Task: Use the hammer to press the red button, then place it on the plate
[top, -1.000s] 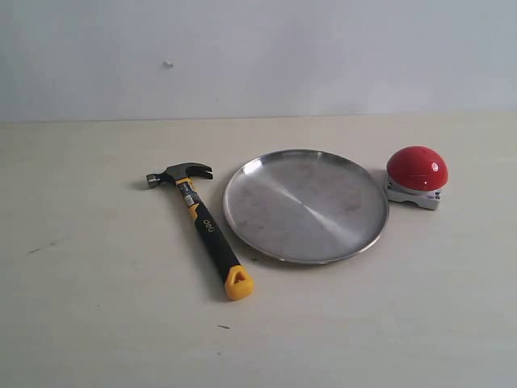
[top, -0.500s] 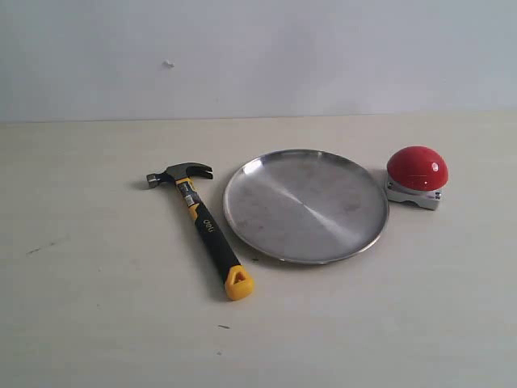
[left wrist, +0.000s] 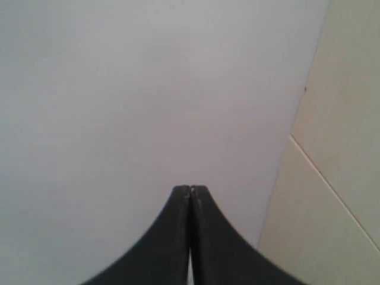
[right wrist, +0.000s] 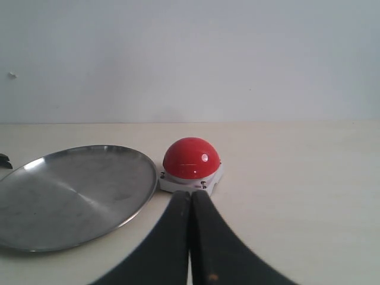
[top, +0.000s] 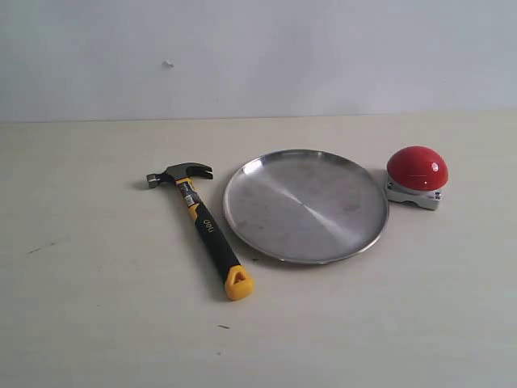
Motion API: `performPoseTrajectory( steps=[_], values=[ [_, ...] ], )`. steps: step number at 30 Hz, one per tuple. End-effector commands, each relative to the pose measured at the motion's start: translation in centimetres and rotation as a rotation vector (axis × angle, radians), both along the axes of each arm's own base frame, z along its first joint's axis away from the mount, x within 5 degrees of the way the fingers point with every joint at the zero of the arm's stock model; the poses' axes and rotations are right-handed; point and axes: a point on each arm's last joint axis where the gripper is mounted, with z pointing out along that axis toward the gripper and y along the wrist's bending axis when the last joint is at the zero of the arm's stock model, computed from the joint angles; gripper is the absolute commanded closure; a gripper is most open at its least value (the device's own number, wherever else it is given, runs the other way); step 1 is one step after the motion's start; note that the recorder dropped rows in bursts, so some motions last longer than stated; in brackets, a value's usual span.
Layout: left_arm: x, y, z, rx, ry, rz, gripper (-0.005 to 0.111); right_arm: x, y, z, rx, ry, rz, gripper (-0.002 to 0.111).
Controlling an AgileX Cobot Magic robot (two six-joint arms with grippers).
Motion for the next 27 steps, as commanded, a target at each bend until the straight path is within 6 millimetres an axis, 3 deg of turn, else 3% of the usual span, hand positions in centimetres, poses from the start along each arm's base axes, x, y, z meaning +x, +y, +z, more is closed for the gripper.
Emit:
performPoseTrajectory(
  steps=[1,5,10,12,17,20,23,27],
  values=[
    [-0.2,-1.8,-0.2,0.000,-0.008,0.068,0.107,0.0,0.0,0.0,-0.015,-0.015,-0.005,0.108],
    [0.3,-6.0,-1.2,-0.067,0.107,0.092,0.107,0.0,0.0,0.0,-0.015,-0.015,-0.005,0.108],
    [2.5,-11.1,-2.9,-0.085,0.343,0.372,0.107,0.0,0.0,0.0,-0.015,-0.015,-0.005,0.108],
    [4.2,-14.5,-3.8,-0.202,0.436,0.390,0.107,0.0,0.0,0.0,-0.015,-0.015,-0.005,0.108],
    [6.4,-20.3,-4.5,-0.751,0.576,0.581,0.107,0.0,0.0,0.0,-0.015,-0.015,-0.005,0.108],
    [7.3,-23.7,-5.0,-1.011,0.707,0.534,0.107,0.0,0.0,0.0,-0.015,-0.015,-0.005,0.108],
    [7.7,-26.0,-4.8,-1.211,0.791,0.479,0.107,0.0,0.0,0.0,-0.015,-0.015,-0.005,0.108],
    [7.9,-26.7,-4.7,-1.274,0.800,0.442,0.107,0.0,0.0,0.0,-0.015,-0.012,-0.005,0.108]
  ],
)
